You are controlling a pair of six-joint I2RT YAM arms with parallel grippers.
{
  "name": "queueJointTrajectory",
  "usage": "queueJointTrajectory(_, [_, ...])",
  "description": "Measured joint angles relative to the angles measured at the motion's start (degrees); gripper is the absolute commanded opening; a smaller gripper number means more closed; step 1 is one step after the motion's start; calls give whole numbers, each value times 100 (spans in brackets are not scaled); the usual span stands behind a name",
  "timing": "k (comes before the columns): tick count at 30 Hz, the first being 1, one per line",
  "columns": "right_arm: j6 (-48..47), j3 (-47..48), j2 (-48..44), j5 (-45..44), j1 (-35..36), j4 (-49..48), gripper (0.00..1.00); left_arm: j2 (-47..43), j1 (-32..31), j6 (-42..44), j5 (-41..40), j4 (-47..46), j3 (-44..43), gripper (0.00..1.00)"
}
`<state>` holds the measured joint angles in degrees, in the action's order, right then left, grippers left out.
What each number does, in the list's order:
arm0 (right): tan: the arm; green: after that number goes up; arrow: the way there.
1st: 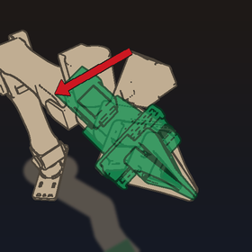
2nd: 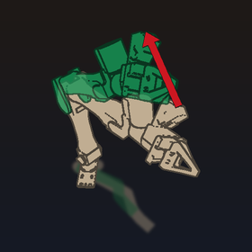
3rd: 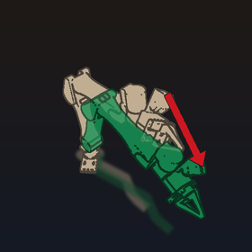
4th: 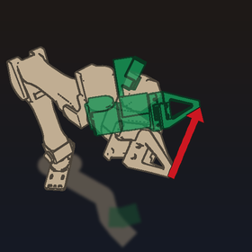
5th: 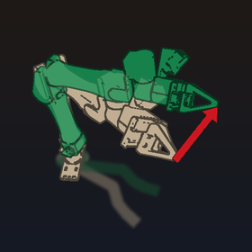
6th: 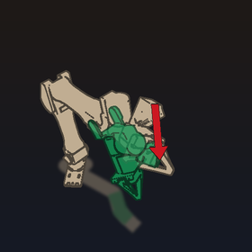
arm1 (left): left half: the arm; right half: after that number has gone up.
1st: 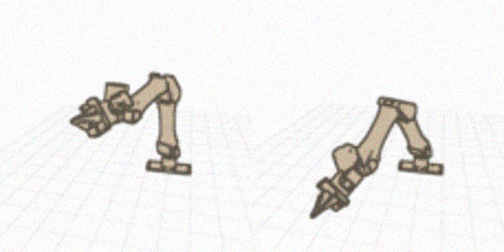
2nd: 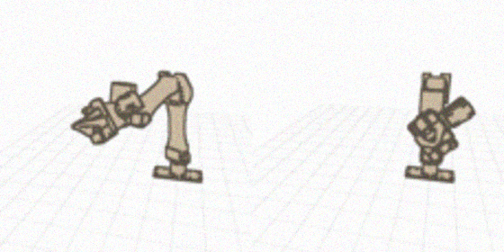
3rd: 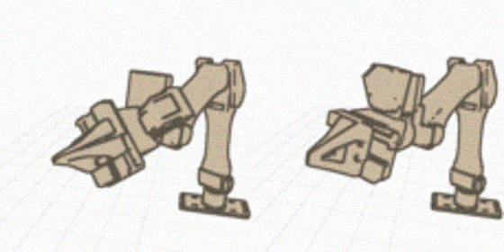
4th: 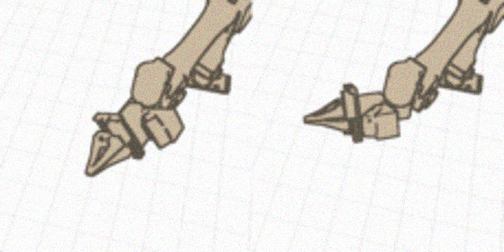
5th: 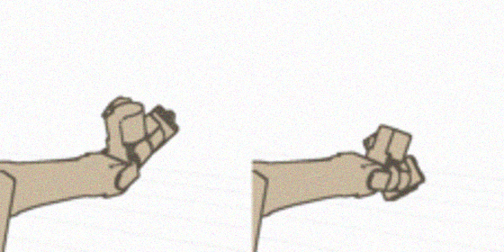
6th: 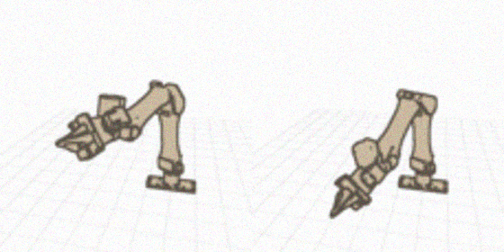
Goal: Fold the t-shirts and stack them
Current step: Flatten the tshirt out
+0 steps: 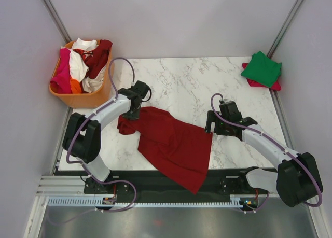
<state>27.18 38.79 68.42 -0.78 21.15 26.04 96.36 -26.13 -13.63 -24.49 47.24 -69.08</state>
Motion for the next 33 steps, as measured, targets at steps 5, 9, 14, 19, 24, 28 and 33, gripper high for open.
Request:
queueJointTrajectory(5, [0,0,22,15,0,0,98,0,0,28,-146,39,-260,2])
queueJointTrajectory(9, [0,0,33,15,0,0,98,-2,0,31,-245,42,-380,2])
queueJointTrajectory(14, [0,0,70,15,0,-9,98,-2,0,35,-278,59,-546,2])
queueJointTrajectory(19, [0,0,144,17,0,-24,98,-17,0,44,-323,59,-804,2])
queueJointTrajectory(24, [26,0,293,-63,0,-33,98,-118,0,46,-378,63,-809,2])
queueJointTrajectory(28, [140,-17,540,-92,0,-70,89,-195,2,46,-442,17,-680,2])
queueJointTrajectory(33, [275,-195,861,177,0,-374,72,-295,0,46,-446,-44,-498,2])
